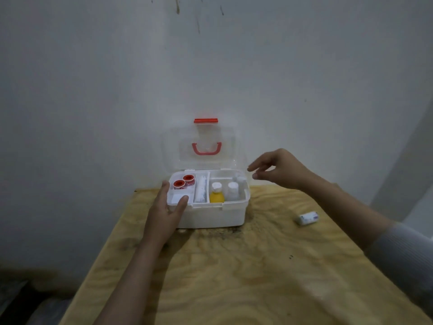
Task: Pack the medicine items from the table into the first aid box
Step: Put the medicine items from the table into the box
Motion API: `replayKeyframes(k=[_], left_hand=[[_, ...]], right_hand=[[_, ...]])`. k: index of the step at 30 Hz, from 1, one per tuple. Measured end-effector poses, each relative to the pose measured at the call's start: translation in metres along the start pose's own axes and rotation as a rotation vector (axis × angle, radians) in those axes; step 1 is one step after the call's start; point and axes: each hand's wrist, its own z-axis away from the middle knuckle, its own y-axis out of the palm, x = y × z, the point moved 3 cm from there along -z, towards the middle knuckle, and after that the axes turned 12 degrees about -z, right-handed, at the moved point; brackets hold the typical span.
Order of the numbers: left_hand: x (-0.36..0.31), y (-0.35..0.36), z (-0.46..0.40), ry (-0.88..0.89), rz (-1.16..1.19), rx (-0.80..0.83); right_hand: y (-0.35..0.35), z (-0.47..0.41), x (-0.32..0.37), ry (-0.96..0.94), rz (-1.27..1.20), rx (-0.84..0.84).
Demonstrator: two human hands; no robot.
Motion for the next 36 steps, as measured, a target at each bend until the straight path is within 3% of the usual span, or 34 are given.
replayKeyframes(k=[5, 11, 14, 20, 28, 36], left_hand=[[0.001, -0.001, -0.001, -0.009, -0.003, 0.012], [-0.002, -0.002, 0.001, -0.023, -0.020, 0.011], [-0.003, -0.003, 0.002, -0.031, -0.021, 0.006], [-0.006, -0.004, 0.004, -0.032, -0.019, -0.006], [-0.006, -0.004, 0.004, -0.042, -0.015, -0.004], [-0.008, -0.007, 0.003, -0.068, -0.003, 0.016]], right_hand=[[-0.029, 0.050, -0.055, 0.229, 0.155, -0.038], [-0.037, 0.080, -0.119, 0.421, 0.405, 0.041], [-0.037, 0.086, -0.132, 0.447, 0.374, 0.026], [-0.035, 0.084, -0.116, 0.343, 0.278, -0.012], [-0.020, 0.052, -0.018, 0.042, 0.110, -0.027], [0.043, -0.007, 0.063, -0.151, 0.172, 0.121]])
